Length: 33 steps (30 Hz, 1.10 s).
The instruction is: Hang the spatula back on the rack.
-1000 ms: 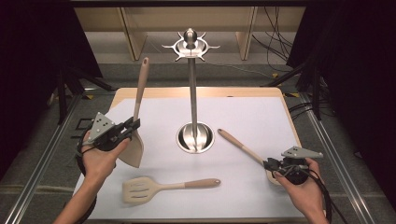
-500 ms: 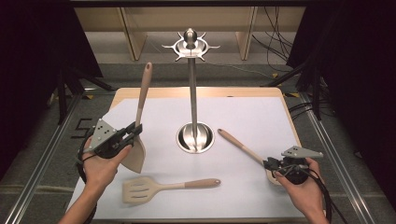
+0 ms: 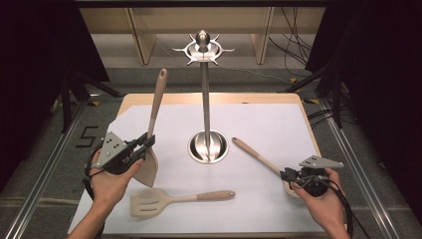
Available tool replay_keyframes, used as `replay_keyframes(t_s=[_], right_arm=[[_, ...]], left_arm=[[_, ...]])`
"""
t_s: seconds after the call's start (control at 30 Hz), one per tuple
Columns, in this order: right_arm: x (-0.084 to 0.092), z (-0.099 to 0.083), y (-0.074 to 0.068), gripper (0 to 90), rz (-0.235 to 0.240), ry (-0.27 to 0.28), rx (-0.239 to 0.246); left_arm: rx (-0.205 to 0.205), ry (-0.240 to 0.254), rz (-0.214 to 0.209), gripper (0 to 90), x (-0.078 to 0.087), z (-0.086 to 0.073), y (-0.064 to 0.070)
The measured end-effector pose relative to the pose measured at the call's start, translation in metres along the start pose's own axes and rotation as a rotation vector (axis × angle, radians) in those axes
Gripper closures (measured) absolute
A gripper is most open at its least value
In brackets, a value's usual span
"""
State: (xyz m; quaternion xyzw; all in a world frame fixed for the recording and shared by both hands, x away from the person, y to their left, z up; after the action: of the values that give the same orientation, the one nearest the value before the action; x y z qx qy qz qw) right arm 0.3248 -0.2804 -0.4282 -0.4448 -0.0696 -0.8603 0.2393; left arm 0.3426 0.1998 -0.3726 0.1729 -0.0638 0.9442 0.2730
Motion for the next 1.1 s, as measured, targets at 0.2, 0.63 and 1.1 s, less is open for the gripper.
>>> replay_keyframes(t_s=[0.2, 0.63, 1.1], right_arm=[[-0.003, 0.001, 0.004, 73.7, -0.010, 0.017, 0.057], [-0.002, 0.003, 0.002, 73.7, -0.021, 0.018, 0.053], [-0.003, 0.003, -0.001, 73.7, -0.001, 0.010, 0.017]], left_arm=[[-0.023, -0.001, -0.011, 77.6, 0.001, 0.004, 0.006], [-0.035, 0.049, -0.026, 77.6, 0.000, 0.015, 0.016], [-0.058, 0.071, -0.056, 77.5, -0.006, 0.027, 0.028]])
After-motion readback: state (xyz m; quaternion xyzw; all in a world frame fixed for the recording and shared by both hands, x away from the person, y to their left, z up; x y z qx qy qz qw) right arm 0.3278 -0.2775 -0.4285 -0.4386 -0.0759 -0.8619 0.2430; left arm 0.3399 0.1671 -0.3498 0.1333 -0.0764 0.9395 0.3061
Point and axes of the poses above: each handheld gripper's, and its own axes: x roughly backward along the jaws, z roughly out of its top, y roughly to its right, the point moved 1 cm from there along -x, roughly forward along the jaws, and after that the axes turned 11 degrees about -y, right-handed, at the moved point
